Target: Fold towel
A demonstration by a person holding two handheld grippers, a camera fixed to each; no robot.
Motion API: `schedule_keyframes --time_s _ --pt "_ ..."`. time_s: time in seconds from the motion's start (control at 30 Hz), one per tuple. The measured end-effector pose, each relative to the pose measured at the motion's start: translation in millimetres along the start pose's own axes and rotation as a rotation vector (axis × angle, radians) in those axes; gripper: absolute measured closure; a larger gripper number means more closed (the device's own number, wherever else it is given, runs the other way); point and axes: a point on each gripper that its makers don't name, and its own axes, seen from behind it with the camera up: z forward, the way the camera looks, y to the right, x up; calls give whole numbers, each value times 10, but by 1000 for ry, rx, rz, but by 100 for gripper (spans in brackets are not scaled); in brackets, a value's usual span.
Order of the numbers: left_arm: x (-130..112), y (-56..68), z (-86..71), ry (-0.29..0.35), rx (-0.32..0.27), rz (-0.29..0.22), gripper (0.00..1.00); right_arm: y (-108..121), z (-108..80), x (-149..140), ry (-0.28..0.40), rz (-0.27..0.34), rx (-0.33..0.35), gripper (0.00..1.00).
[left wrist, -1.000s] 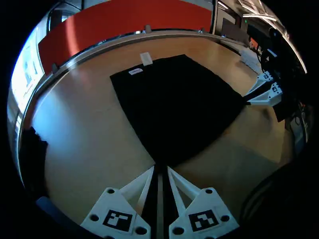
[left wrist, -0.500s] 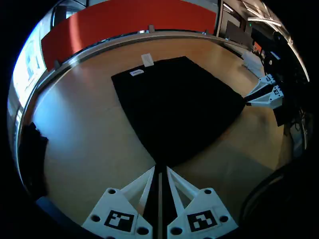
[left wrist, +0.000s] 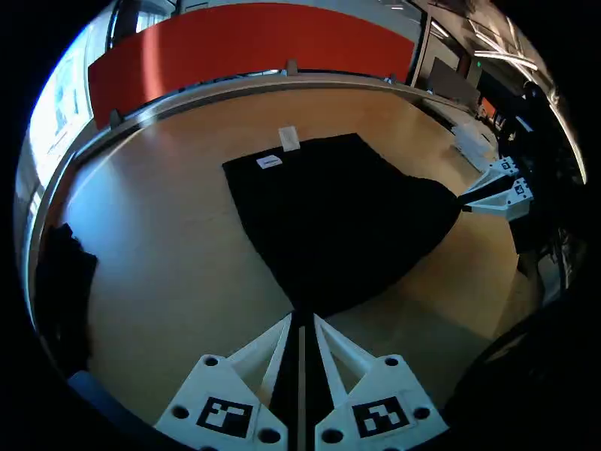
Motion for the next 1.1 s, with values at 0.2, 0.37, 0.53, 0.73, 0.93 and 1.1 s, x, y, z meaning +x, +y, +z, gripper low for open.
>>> schedule_keyframes --time_s 0.2,0.37,0.53,0.73,0.93,1.1 --pt "22 105 -210 2 -19 -19 96 -32 -208 101 -2 -20 16 88" --pt "32 180 -379 3 -32 -35 96 -89 -375 138 -13 -25 38 89" --pt "24 231 -531 0 -42 -49 96 -160 -503 176 -18 -23 55 89" --pt "-8 281 -635 -6 -52 -59 96 -235 -579 194 -23 -15 69 89" --pt "69 269 -632 1 -56 -60 95 -233 -575 253 -22 -8 70 89" --pt "214 213 -598 14 -57 -50 96 -163 -546 374 -15 -3 66 89"
